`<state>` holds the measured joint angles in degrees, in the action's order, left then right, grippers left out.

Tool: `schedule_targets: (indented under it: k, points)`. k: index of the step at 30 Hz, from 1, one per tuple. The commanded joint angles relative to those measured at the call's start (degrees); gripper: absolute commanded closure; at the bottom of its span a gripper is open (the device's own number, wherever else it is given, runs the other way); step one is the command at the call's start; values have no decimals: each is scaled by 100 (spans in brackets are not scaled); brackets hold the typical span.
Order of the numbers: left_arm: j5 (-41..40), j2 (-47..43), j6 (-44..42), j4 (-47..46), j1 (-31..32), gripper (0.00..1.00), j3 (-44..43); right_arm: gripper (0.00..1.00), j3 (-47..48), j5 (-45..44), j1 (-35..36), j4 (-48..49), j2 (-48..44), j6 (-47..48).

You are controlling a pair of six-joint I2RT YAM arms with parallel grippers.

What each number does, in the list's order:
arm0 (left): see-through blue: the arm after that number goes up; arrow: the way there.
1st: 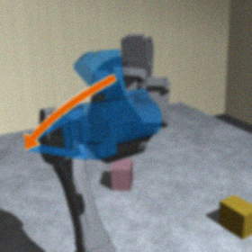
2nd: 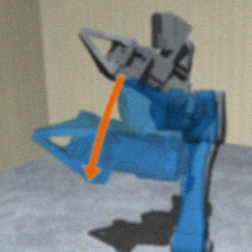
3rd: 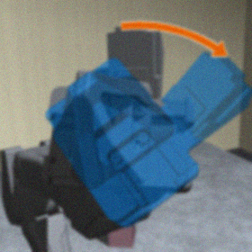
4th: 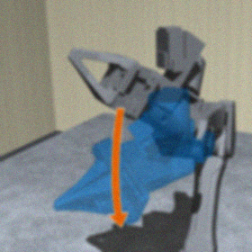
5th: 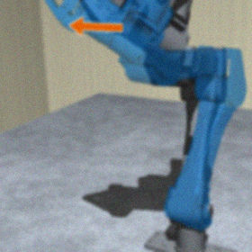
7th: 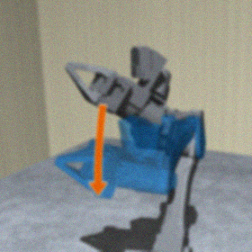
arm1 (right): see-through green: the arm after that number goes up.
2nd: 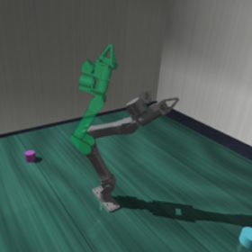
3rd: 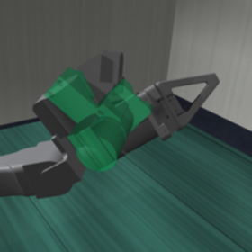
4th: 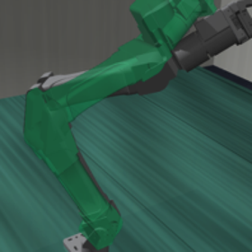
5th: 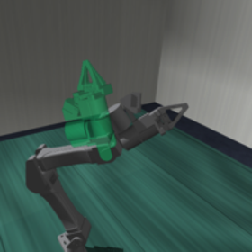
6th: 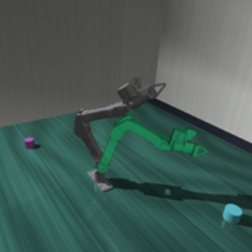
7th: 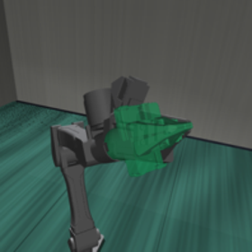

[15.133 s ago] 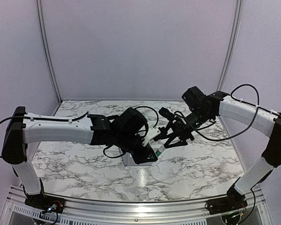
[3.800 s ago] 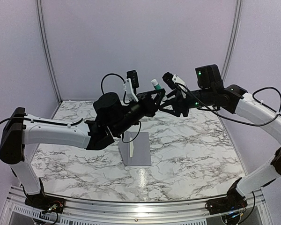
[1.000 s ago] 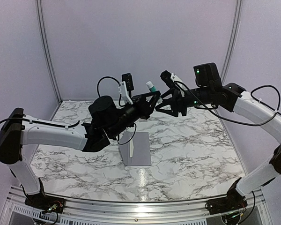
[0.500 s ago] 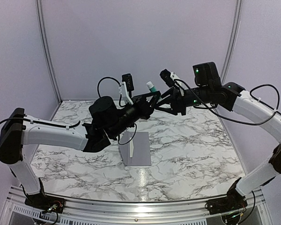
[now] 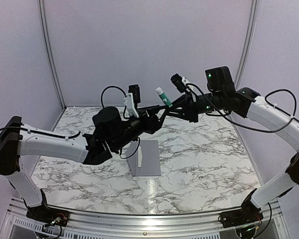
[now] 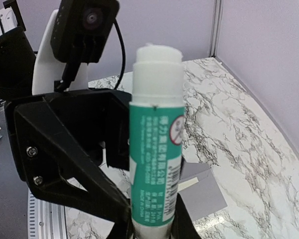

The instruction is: Place the letter into the envelope and seal it

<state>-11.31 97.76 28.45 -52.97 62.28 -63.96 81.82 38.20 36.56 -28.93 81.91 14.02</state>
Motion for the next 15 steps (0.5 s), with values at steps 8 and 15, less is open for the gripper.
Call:
schedule_targets:
  k: [8, 15]
  points:
    - [-936, -2335, -3249, 4519, 55, 41, 586, 94, -358, 893, -484, -443, 272, 207]
    - [-2282, -2239, -6422, 6380, 838, 45, -439, 95, -358, 1554, -260, -982, 862, 319]
